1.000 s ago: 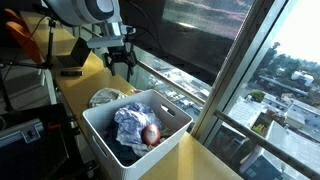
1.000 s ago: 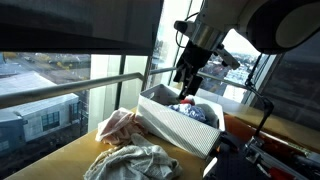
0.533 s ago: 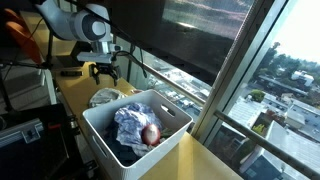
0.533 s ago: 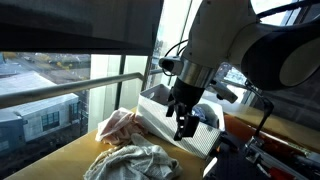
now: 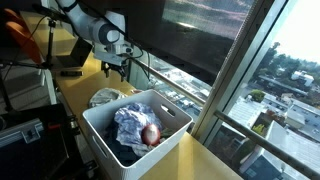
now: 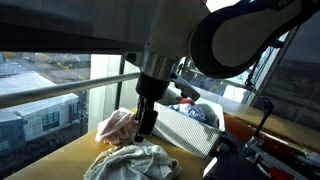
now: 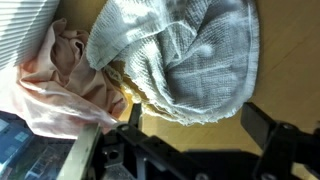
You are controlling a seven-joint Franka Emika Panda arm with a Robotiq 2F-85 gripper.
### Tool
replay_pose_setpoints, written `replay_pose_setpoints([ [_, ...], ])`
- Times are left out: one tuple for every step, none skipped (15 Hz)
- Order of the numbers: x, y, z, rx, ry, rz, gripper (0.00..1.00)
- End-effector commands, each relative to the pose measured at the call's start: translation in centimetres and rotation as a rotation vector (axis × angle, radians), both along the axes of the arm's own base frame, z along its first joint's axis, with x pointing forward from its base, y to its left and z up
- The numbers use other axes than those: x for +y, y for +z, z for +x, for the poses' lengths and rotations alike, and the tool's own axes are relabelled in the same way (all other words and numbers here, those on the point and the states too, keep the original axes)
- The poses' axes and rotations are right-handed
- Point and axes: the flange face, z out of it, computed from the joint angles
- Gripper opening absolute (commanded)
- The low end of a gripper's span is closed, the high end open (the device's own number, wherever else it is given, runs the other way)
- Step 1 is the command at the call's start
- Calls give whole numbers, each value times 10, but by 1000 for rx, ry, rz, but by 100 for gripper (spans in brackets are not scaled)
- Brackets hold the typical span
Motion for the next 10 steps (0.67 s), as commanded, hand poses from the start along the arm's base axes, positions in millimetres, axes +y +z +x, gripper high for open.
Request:
replay_pose_setpoints([
  [2,-37,16,26,-20,17,100],
  [-1,-52,15,36,-23,10,100],
  [-4,-65,14,46,-26,4,100],
  [-8,-77,12,56,-29,0,100],
  [-12,-89,11,60,-31,-7,100],
  [-17,-100,10,68,-33,-11,100],
  [-22,-110,8,75,-36,-17,100],
  [-29,-121,6,84,-39,-25,100],
  [-34,-131,4,92,-43,-33,100],
  [-39,-141,0,107,-46,-42,100],
])
